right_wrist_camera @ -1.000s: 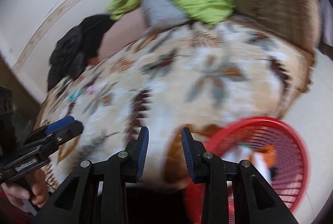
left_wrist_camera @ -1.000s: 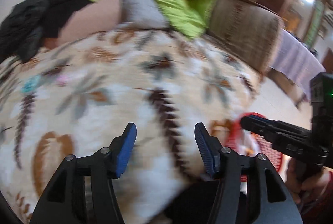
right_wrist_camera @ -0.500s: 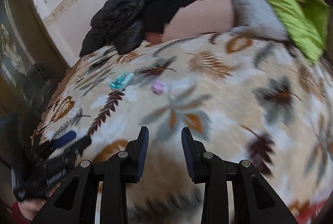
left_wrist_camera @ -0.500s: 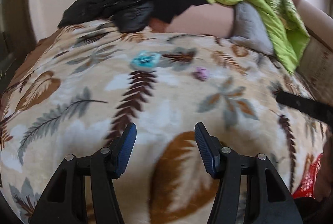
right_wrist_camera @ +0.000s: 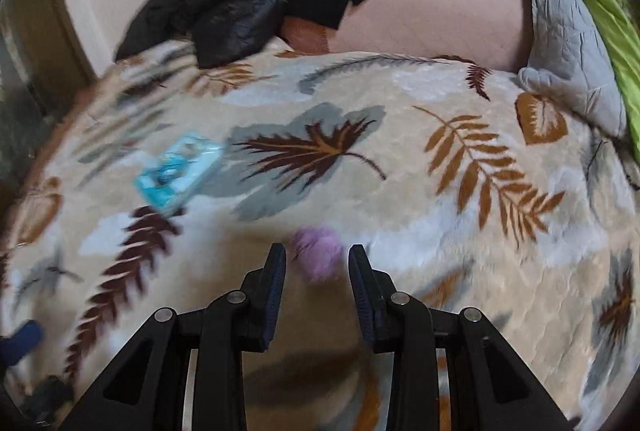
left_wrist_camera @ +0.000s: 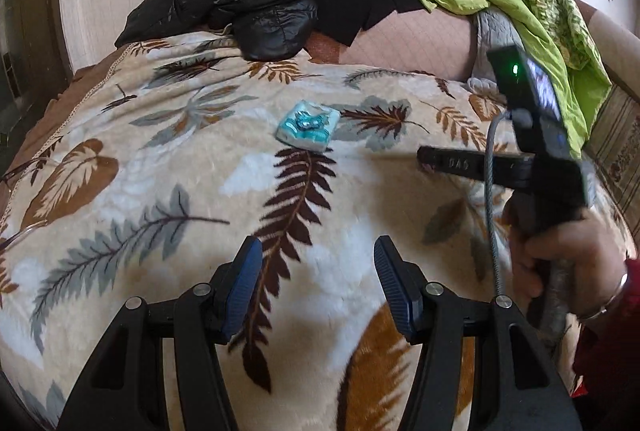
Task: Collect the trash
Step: 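Grasp the pink crumpled ball with the right tool, then grasp the blue tissue pack with the left tool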
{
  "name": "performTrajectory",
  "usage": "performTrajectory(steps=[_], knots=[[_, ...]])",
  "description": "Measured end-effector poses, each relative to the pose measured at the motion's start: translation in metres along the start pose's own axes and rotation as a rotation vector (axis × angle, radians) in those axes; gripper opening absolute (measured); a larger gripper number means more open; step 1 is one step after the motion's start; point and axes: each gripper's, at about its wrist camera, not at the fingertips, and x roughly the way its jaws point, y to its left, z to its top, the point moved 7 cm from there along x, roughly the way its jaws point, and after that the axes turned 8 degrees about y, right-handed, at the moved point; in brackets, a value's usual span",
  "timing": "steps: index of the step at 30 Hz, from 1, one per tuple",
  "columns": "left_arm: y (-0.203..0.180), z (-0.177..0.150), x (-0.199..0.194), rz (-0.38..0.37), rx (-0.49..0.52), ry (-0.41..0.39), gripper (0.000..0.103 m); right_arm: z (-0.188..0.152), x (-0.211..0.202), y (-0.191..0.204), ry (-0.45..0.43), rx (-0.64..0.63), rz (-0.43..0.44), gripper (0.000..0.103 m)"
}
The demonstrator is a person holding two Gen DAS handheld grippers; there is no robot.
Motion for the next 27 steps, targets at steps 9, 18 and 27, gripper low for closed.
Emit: performTrajectory(steps=[9,18,27], knots=[[0.013,0.061,0.031,-0.011,-0.004,0.003,0.058,-0.019,-0.019,0.000,-0.032,0.026,0.065,0.025],[0.012,0.111,0.129,0.051,0.070,0.154,0.065,-0.059,-0.083,0.001,-0.078,0.093,0.169,0.025],[0.016,0.113,0.151,0.091,0.041,0.122,0.039,-0.074,-0.087,0.011,-0.068,0.085,0.182,0.025]])
